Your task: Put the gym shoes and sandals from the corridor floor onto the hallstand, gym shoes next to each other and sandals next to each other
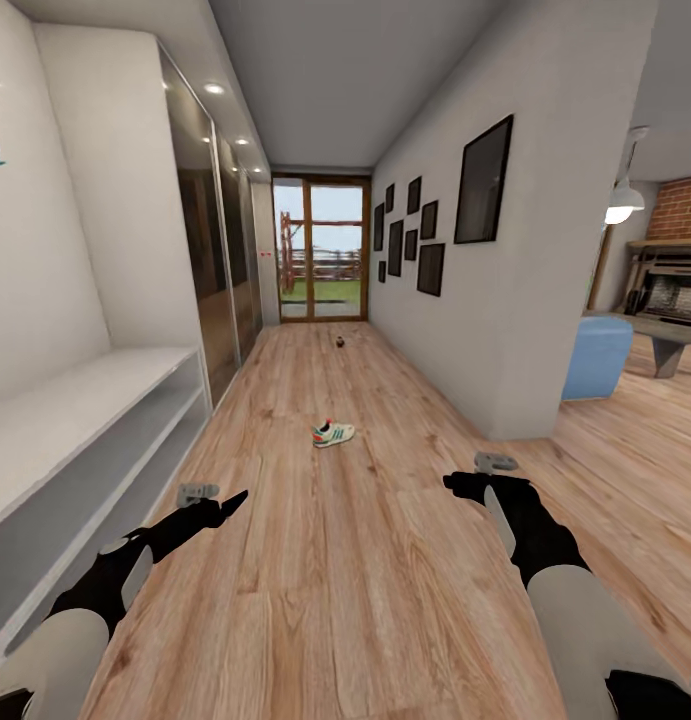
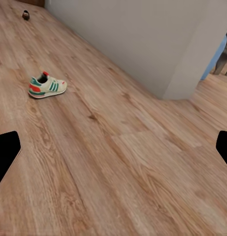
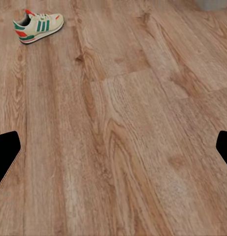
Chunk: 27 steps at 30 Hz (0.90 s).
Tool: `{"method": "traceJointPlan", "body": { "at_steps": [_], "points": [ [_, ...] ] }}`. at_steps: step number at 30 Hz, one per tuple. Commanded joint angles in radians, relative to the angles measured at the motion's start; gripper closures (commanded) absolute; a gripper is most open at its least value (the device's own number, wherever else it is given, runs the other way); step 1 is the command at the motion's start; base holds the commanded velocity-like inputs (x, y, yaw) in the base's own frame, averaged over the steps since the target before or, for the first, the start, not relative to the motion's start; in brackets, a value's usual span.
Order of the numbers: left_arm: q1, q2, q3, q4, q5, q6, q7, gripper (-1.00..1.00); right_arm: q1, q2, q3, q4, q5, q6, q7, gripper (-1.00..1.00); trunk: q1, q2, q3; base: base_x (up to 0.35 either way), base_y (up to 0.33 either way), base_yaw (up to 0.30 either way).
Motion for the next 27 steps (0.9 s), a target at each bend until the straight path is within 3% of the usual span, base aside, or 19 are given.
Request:
{"method": "traceJointPlan", "body": {
  "at_steps": [1,15,27],
  "points": [
    [-0.001,0.0,0.003,0.001,0.0,-0.003,-0.005,-1.0,0.0,0.0,-0.001,-0.001,0.001,0.005,0.0,-1.0,0.0,0.0,-0.001,0.338,0.147,0.0],
    [-0.001,0.0,0.003,0.001,0.0,-0.003,-0.004,-1.0,0.0,0.001,-0.001,-0.001,0.001,0.005,0.0,-1.0,0.0,0.0,-0.001,0.336,0.16,-0.043],
    [-0.001,0.0,0.003,0.001,0.0,-0.003,-0.004,-1.0,0.0,0.001,-0.001,-0.001,0.001,0.005,0.0,-1.0,0.0,0.0,-0.001,0.335,0.162,-0.243]
  ]
}}
